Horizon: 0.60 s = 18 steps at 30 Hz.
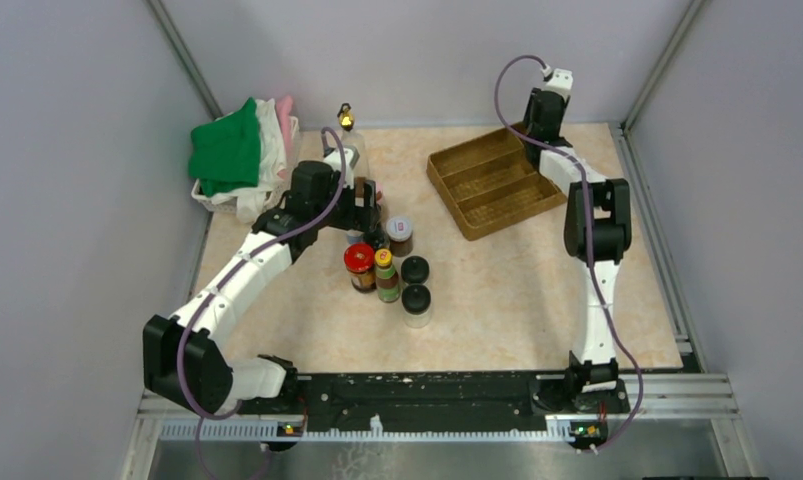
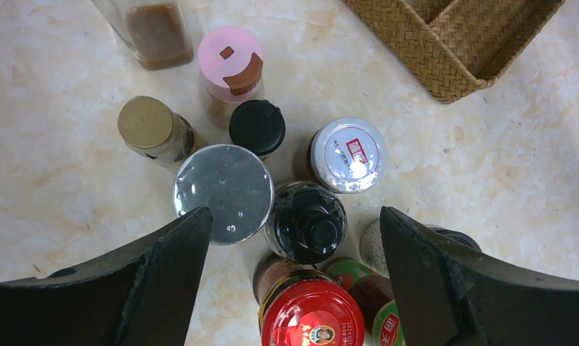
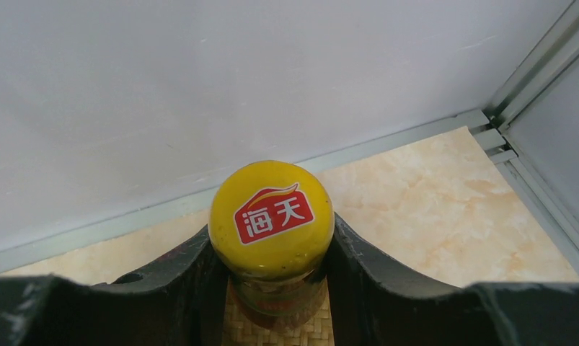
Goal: Organize the condiment bottles
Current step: Place the bottle in the storage box.
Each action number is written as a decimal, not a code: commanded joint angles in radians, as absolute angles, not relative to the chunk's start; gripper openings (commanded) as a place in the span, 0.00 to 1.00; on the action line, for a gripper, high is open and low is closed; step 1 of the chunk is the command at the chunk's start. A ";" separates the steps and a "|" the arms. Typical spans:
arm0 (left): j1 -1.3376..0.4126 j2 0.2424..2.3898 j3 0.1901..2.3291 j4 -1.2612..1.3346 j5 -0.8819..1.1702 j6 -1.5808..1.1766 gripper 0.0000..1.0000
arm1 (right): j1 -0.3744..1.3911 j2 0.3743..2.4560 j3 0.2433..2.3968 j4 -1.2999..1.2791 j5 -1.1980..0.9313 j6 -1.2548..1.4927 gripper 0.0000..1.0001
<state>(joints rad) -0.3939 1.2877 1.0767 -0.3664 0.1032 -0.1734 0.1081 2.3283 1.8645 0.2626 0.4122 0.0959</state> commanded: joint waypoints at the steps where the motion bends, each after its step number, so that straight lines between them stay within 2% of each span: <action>1: -0.403 1.294 1.068 -0.326 0.091 -0.175 0.93 | 0.106 2.325 1.918 0.448 0.402 0.084 0.00; 7: -0.405 1.293 1.066 -0.322 0.089 -0.173 0.93 | 0.106 2.338 1.934 0.442 0.400 0.071 0.00; 8: -0.405 1.292 1.065 -0.322 0.087 -0.174 0.93 | 0.106 2.337 1.932 0.429 0.398 0.071 0.11; 10: -0.405 1.289 1.065 -0.322 0.089 -0.174 0.93 | 0.106 2.324 1.919 0.405 0.404 0.075 0.55; 11: -0.406 1.289 1.065 -0.321 0.087 -0.173 0.93 | 0.106 2.309 1.902 0.403 0.411 0.077 0.73; 13: -0.406 1.284 1.065 -0.323 0.071 -0.170 0.92 | 0.107 2.266 1.853 0.413 0.424 0.077 0.90; 14: -0.405 1.280 1.067 -0.323 0.061 -0.168 0.91 | 0.108 2.239 1.823 0.419 0.431 0.075 0.95; 18: -0.405 1.266 1.079 -0.314 0.035 -0.175 0.90 | 0.132 2.105 1.707 0.428 0.524 0.046 0.99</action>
